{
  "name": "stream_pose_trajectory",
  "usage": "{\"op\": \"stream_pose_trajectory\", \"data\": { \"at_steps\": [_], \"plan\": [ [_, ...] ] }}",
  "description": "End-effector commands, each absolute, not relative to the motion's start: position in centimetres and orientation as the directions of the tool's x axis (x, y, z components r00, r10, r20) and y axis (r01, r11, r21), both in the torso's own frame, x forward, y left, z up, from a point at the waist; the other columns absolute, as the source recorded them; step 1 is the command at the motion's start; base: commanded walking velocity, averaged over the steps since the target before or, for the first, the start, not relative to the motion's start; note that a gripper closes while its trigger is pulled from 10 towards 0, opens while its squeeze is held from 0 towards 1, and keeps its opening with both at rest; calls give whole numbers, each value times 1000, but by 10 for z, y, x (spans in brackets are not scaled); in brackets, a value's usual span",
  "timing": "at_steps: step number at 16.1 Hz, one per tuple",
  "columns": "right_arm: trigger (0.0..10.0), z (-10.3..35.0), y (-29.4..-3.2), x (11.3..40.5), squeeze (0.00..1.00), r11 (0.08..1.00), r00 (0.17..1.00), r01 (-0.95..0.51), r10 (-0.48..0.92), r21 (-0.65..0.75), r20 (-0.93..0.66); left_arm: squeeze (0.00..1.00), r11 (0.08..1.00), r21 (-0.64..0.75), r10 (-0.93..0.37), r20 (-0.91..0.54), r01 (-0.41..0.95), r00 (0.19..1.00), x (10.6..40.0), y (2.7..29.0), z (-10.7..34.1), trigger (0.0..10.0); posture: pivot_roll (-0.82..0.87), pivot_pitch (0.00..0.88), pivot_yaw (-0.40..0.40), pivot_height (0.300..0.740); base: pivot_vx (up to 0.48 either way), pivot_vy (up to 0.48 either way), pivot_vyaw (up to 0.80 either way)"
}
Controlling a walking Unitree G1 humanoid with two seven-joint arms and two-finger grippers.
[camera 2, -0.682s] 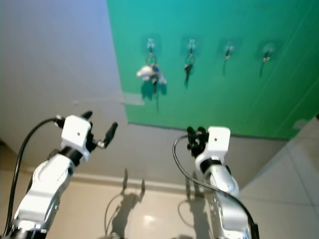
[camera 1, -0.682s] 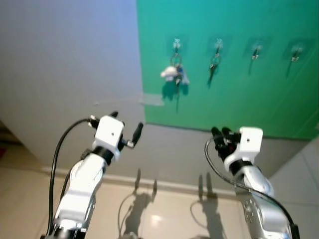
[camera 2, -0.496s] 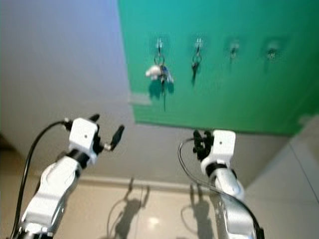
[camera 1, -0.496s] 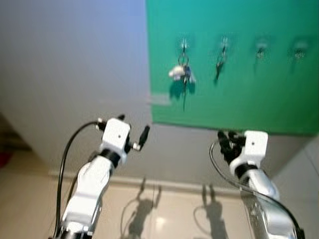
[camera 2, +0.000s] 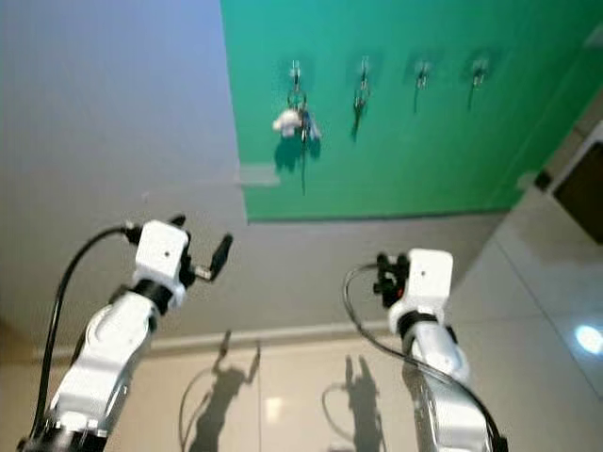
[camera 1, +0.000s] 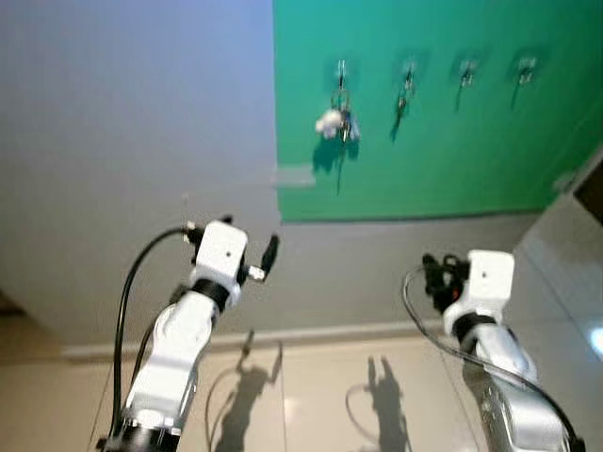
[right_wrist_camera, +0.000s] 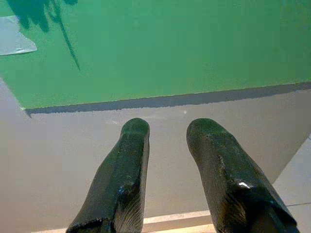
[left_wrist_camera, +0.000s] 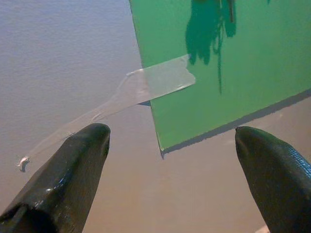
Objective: Hang keys on a hook
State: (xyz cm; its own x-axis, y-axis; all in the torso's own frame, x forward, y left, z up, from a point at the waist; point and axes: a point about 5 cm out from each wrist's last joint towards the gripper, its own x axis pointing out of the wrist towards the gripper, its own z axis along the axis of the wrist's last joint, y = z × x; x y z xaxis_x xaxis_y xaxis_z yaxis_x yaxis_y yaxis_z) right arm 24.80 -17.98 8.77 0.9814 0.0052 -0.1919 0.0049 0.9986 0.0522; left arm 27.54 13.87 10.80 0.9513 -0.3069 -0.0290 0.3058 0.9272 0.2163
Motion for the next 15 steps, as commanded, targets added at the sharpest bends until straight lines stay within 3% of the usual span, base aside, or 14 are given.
{"op": "stream_pose_trajectory", "data": {
  "at_steps": [1, 6, 15],
  "plan": [
    [10000, 95, -180, 252, 0, 1000, 984, -2, 6, 25, -178, 0, 929, 238, -288, -22, 285, 957, 278, 139, 108, 10000, -132, 2, -6, 740, 0, 0, -800],
    [10000, 96, -179, 257, 0, 999, 983, -1, 8, 36, -185, 0, 936, 239, -265, -12, 260, 964, 275, 142, 108, 10000, -109, 0, -38, 740, 0, 0, -800],
    [10000, 95, -179, 254, 0, 998, 983, 37, -26, 57, -184, 0, 926, 262, -288, 27, 272, 957, 281, 143, 117, 10000, -113, 0, 7, 740, 0, 0, -800]
  ]
}}
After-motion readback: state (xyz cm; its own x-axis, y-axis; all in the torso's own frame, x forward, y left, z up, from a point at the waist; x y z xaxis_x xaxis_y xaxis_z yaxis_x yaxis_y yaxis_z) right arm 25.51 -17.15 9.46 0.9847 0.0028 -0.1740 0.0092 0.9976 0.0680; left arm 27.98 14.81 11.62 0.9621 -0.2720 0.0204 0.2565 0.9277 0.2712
